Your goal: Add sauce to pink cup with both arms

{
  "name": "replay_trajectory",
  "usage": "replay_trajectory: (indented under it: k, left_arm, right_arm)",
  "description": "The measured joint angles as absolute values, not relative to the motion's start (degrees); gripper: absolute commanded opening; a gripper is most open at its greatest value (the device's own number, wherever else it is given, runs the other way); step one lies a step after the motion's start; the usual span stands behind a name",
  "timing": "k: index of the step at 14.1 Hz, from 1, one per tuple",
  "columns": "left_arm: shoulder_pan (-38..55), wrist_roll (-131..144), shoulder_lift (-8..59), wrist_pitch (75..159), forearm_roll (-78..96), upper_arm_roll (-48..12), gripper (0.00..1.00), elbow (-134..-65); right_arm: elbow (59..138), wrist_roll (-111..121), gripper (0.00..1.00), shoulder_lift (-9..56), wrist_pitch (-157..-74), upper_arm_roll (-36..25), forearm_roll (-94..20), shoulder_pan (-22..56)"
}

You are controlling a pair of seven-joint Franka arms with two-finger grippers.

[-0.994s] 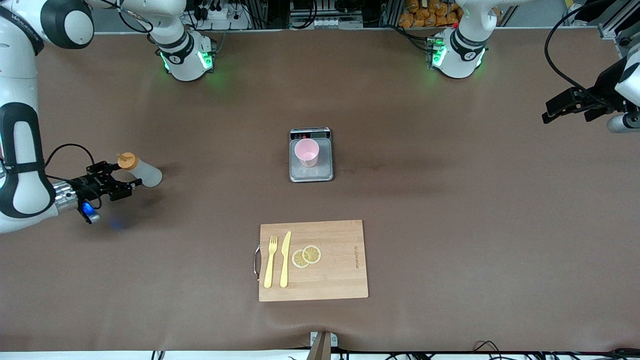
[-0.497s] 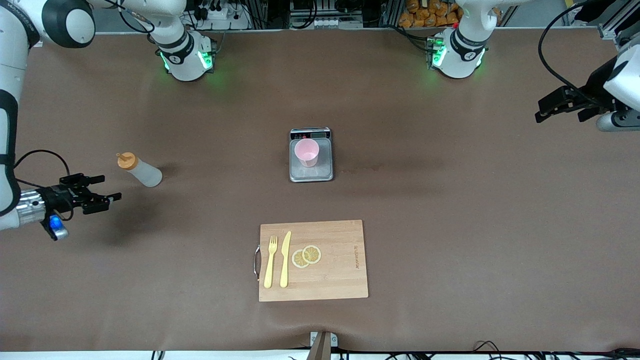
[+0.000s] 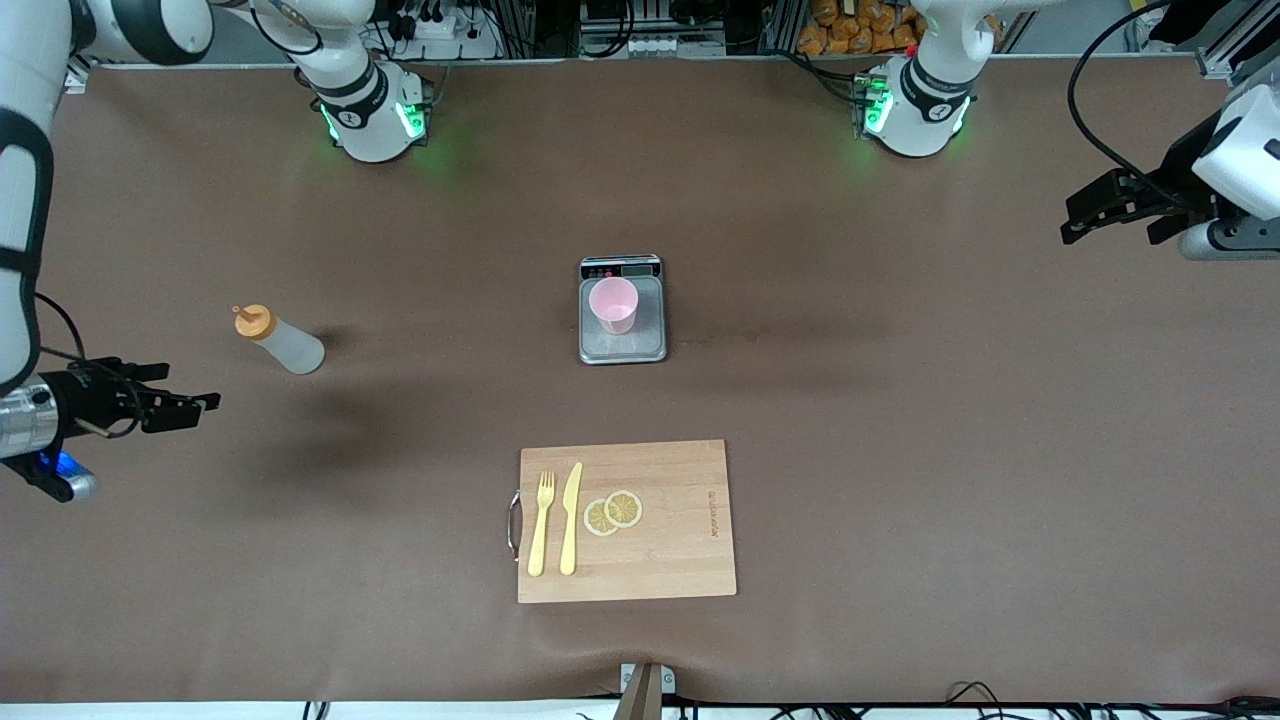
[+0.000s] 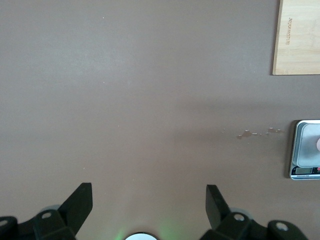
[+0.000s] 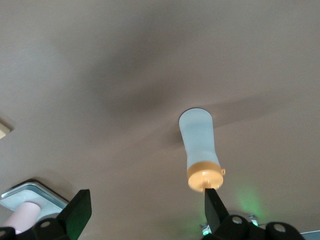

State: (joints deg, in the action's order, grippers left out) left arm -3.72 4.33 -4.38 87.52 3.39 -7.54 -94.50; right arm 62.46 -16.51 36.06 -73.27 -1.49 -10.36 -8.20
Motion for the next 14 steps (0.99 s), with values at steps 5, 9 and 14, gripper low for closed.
replay_trajectory:
  k: [5, 9, 14]
  left_arm:
    - [-3.7, 4.3, -4.4, 87.5, 1.2, -7.5, 1.00, -94.0]
    - [-3.7, 4.3, -4.4, 87.5, 1.2, -7.5, 1.00, -93.7]
    - [-3.7, 4.3, -4.4, 87.5, 1.2, -7.5, 1.00, -93.8]
  right_arm:
    - [68.0, -17.1, 1.00, 23.9, -74.9, -1.4, -4.8, -1.5]
    - [78.2, -15.7, 1.00, 13.2, -82.2, -1.3, -0.7, 2.9]
    - [82.5, -9.2, 1.00, 6.2, -86.8, -1.9, 0.2, 2.3]
